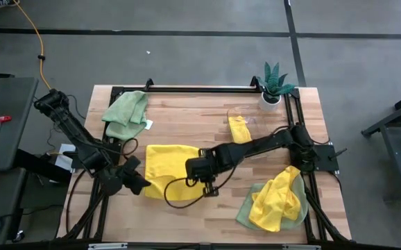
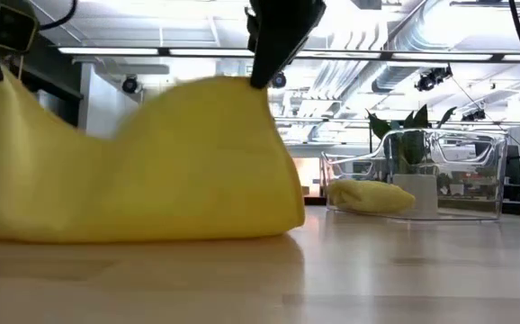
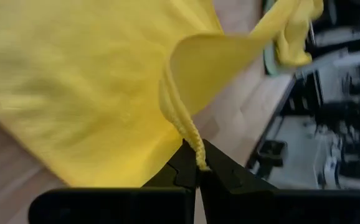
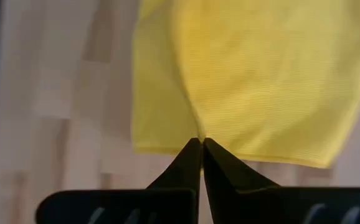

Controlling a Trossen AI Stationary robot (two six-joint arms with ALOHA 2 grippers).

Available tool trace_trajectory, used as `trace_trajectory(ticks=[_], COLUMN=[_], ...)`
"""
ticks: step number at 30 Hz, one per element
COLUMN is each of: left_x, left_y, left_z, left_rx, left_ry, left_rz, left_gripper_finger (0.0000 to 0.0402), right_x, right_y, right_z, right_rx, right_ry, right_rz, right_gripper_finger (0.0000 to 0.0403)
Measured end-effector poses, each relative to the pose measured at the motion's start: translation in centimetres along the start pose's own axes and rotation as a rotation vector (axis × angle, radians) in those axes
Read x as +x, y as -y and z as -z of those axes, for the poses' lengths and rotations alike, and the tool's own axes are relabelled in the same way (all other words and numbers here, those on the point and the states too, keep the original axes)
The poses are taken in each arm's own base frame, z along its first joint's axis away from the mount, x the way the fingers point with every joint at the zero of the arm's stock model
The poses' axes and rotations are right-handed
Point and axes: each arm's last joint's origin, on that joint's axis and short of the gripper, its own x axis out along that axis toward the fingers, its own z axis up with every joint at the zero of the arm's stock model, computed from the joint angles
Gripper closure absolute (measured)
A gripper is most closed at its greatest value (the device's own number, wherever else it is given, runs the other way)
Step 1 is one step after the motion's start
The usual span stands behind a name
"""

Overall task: Fold microfiber towels
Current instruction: Fold the top yellow microfiber towel

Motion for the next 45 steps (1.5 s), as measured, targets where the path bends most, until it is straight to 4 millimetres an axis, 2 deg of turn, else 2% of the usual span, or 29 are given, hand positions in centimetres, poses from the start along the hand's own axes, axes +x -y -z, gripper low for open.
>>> trace_trajectory(ticks=[7, 16, 23, 32, 45], left_x=[-0.9, -0.9, -0.8, -0.3, 1.0], left_y=[-1.1, -2.3, -3.2, -3.6, -3.7], left_z=[0.5, -0.6, -1.6, -2.6, -5.3], left_rx=[-0.089, -0.058, -0.015, 0.093, 0.293], left_ry=[0.127, 0.251, 0.307, 0.282, 0.301], left_rz=[-0.015, -0.121, -0.231, -0.342, -0.490], left_gripper_finger=[0.0401, 0.0401, 0.0402, 0.0401, 0.0401], right_x=[0.0, -0.1, 0.0, 2.3, 3.1], right_y=[2.5, 4.4, 4.8, 4.9, 6.7], right_z=[-0.1, 0.0, 0.2, 0.3, 0.6], right_rx=[0.135, 0.273, 0.360, 0.388, 0.577], right_ry=[0.009, 0.014, -0.003, -0.050, -0.070], right_rz=[0.128, 0.246, 0.272, 0.290, 0.331], right_gripper_finger=[0.0403, 0.0403, 0.0403, 0.0403, 0.0403])
